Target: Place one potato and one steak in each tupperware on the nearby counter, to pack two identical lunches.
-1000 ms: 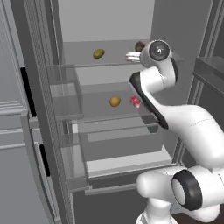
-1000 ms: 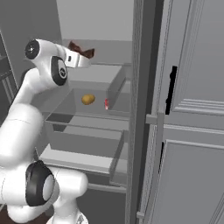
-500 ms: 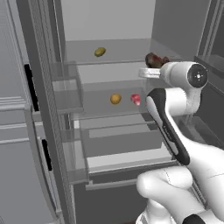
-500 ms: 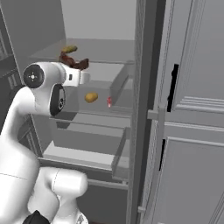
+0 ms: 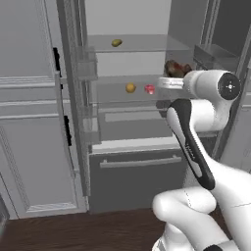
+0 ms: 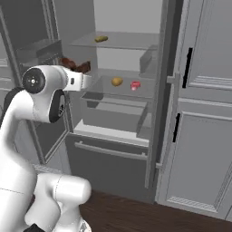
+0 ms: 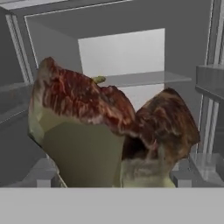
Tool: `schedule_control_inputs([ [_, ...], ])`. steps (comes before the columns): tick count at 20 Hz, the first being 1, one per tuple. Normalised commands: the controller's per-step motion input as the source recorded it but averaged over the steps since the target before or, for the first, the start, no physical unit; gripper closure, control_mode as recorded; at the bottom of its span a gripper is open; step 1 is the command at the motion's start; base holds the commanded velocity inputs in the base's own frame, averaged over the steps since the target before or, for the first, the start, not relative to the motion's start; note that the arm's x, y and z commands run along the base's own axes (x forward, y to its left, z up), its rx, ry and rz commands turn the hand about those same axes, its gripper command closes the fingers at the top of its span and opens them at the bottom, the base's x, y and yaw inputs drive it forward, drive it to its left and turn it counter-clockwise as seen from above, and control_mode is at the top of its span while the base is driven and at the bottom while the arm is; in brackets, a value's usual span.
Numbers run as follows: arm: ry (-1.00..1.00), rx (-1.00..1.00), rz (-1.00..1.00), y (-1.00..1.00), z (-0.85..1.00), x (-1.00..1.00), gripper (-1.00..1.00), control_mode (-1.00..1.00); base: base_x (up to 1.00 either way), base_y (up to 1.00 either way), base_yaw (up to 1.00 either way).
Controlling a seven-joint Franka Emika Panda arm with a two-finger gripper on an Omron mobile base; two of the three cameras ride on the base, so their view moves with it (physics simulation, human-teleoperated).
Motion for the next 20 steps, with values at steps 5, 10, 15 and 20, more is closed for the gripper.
schedule_control_inputs([
  [5, 0.0, 0.0, 0.0, 0.0, 0.0, 0.0, 1.0, 1.0, -0.83, 0.65, 0.32],
  [10, 0.0, 0.0, 0.0, 0.0, 0.0, 0.0, 1.0, 1.0, -0.08, 0.83, 0.57],
  [15, 0.0, 0.0, 0.0, 0.0, 0.0, 0.0, 1.0, 1.0, 0.39, 0.86, 0.45],
  [20, 0.0, 0.0, 0.0, 0.0, 0.0, 0.0, 1.0, 1.0, 0.94, 0.52, 0.31],
])
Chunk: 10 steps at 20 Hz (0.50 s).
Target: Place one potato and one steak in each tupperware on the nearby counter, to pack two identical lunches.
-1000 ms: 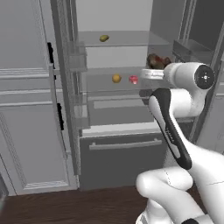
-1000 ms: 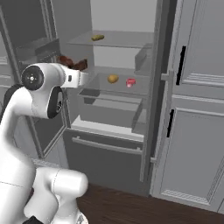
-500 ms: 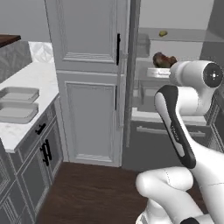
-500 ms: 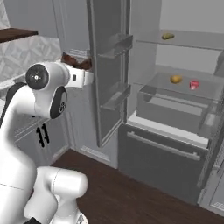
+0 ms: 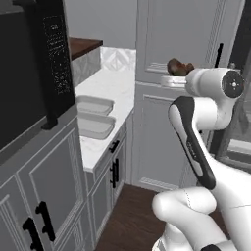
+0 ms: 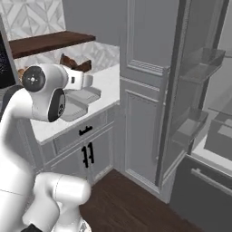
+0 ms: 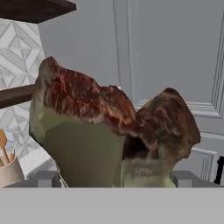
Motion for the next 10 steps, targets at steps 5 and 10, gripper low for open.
schedule_control_inputs([
  [5, 0.0, 0.0, 0.0, 0.0, 0.0, 0.0, 1.0, 1.0, 1.0, -0.38, 0.23],
  [10, 0.0, 0.0, 0.0, 0.0, 0.0, 0.0, 1.0, 1.0, 0.88, 0.08, 0.24],
])
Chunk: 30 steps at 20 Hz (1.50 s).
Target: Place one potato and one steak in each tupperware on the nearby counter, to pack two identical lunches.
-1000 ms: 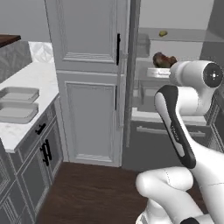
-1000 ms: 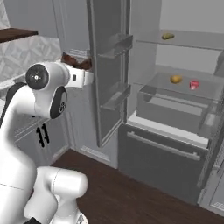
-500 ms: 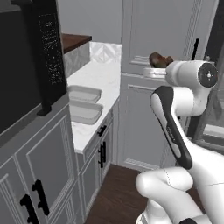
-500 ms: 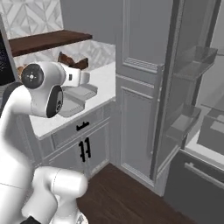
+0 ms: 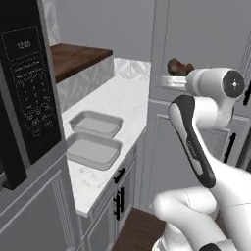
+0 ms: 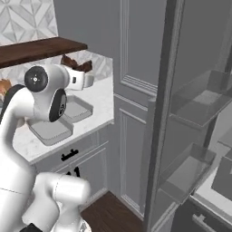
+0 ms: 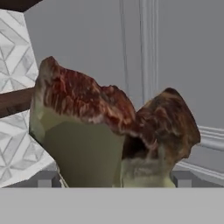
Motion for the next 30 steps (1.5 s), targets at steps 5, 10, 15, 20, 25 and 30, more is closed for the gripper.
schedule_control_inputs([
  [5, 0.0, 0.0, 0.0, 0.0, 0.0, 0.0, 1.0, 1.0, 0.34, 0.69, 0.3],
  [10, 0.13, -0.01, 0.15, -0.07, -0.42, 0.06, 1.0, -1.0, 0.09, 0.11, 0.14],
  [15, 0.22, -0.03, 0.3, -0.03, -0.9, 0.04, 1.0, -1.0, 0.0, 0.0, 0.0],
  [20, 0.18, -0.08, 0.39, 0.56, -1.0, 0.31, 1.0, -1.0, 0.0, 0.0, 0.0],
  [25, 0.19, -0.11, 0.32, 0.71, -0.92, 0.66, 1.0, -1.0, 0.0, 0.0, 0.0],
  [30, 0.21, -0.1, 0.23, 0.3, -0.79, 0.44, 1.0, -1.0, 0.0, 0.0, 0.0],
])
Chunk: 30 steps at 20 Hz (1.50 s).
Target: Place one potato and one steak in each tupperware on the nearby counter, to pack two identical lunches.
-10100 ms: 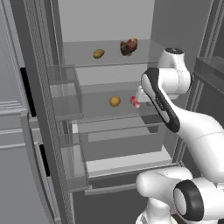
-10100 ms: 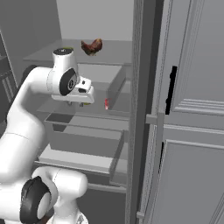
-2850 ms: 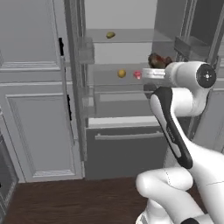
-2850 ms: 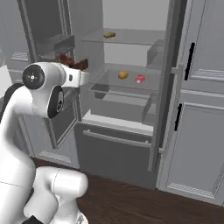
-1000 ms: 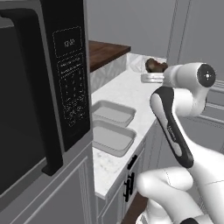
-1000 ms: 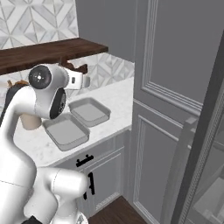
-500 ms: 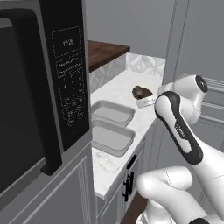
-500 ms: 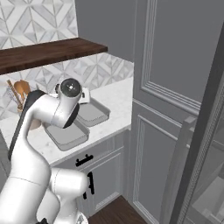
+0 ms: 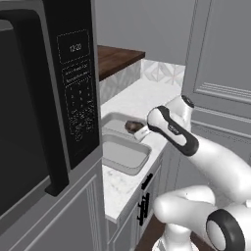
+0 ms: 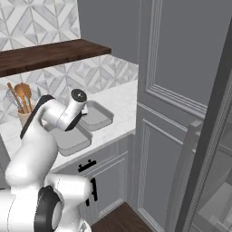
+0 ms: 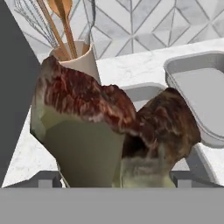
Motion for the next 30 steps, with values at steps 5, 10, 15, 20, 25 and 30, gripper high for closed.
schedule_control_inputs([
  [5, 0.16, -0.07, 0.17, 0.26, -0.61, 0.53, 1.0, -1.0, 0.0, 0.0, 0.0],
  [10, 0.02, -0.07, 0.02, 0.11, -0.46, 0.56, 1.0, -1.0, 0.0, 0.0, 0.0],
  [15, 0.0, -0.1, 0.0, 0.08, -0.61, 0.35, 1.0, -1.0, 0.0, 0.0, 0.0],
  [20, 0.0, -0.11, 0.01, 0.31, -0.34, 0.06, 1.0, -1.0, 0.0, 0.0, 0.0],
  [25, 0.0, -0.07, 0.02, 0.02, -0.33, 0.18, 1.0, -1.0, 0.0, 0.0, 0.0],
  [30, -0.03, -0.12, 0.02, 0.24, -0.35, 0.3, -1.0, -1.0, 0.0, 0.0, 0.0],
])
